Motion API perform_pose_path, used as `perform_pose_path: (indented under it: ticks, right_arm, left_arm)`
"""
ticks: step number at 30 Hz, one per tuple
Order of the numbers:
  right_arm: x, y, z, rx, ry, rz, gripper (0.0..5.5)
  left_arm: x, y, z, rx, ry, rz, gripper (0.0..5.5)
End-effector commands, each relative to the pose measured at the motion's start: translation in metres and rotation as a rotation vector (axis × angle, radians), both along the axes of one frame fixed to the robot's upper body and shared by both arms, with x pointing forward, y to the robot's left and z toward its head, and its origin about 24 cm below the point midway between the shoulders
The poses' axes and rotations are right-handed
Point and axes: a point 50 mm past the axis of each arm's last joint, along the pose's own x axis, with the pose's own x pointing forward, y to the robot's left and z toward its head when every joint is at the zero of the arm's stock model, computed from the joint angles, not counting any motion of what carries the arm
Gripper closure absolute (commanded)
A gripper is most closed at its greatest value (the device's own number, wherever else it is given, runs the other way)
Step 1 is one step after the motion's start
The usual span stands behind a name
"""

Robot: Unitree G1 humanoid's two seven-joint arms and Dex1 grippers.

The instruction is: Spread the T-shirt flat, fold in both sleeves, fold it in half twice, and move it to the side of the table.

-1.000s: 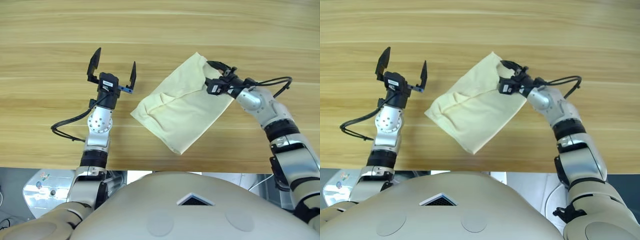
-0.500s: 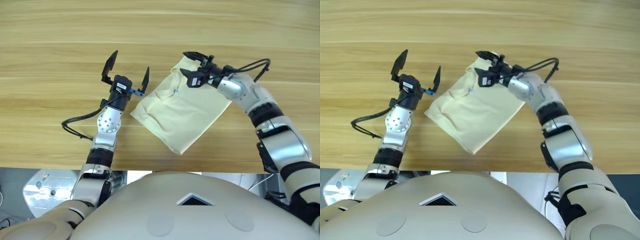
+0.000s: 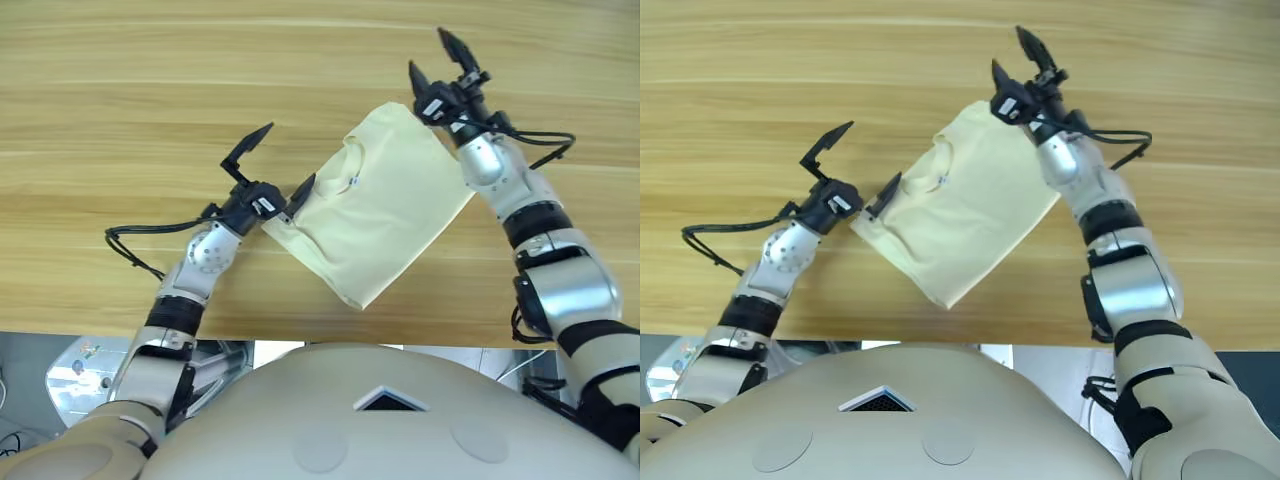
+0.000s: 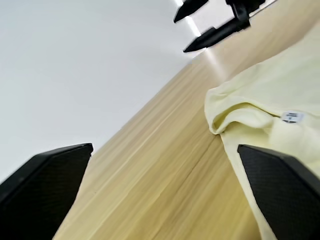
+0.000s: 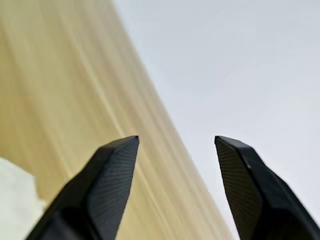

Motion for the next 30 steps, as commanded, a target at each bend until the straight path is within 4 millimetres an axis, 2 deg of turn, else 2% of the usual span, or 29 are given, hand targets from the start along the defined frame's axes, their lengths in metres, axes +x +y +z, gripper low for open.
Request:
perform_pose_path:
  ticks: [1,4,7,13,18,23,28,30]
  right_arm:
    - [-0.005,-0.007,-0.005,0.014,0.007,-0.062,2.70]
    - [-0.004,-0.003,-0.005,0.010,0.003,-0.075,2.70]
    - [-0.008,0.002,-0.006,0.004,-0.003,-0.066,2.70]
    - [-0.022,-0.002,-0.018,-0.071,0.032,-0.067,2.70]
    - [-0.026,-0.003,-0.017,-0.098,0.025,-0.071,2.70]
    - [-0.029,-0.010,-0.019,-0.139,0.033,-0.084,2.70]
    - [-0.039,-0.022,-0.028,-0.204,0.078,-0.091,2.70]
    - [-0.043,-0.028,-0.031,-0.211,0.090,-0.105,2.70]
  left_arm:
    - [0.003,0.005,-0.002,0.103,0.042,-0.073,0.12]
    - [0.011,0.020,-0.007,0.228,0.081,-0.040,0.12]
    - [0.013,0.044,-0.010,0.339,0.102,0.044,0.12]
    - [-0.013,0.061,-0.030,0.521,0.180,-0.009,0.12]
    - [-0.036,0.078,-0.037,0.605,0.233,-0.018,0.12]
    - [-0.080,0.078,-0.043,0.563,0.343,-0.050,0.84]
    - [-0.107,0.068,-0.036,0.477,0.404,-0.009,1.74]
    - [-0.116,0.059,-0.027,0.406,0.403,0.016,1.89]
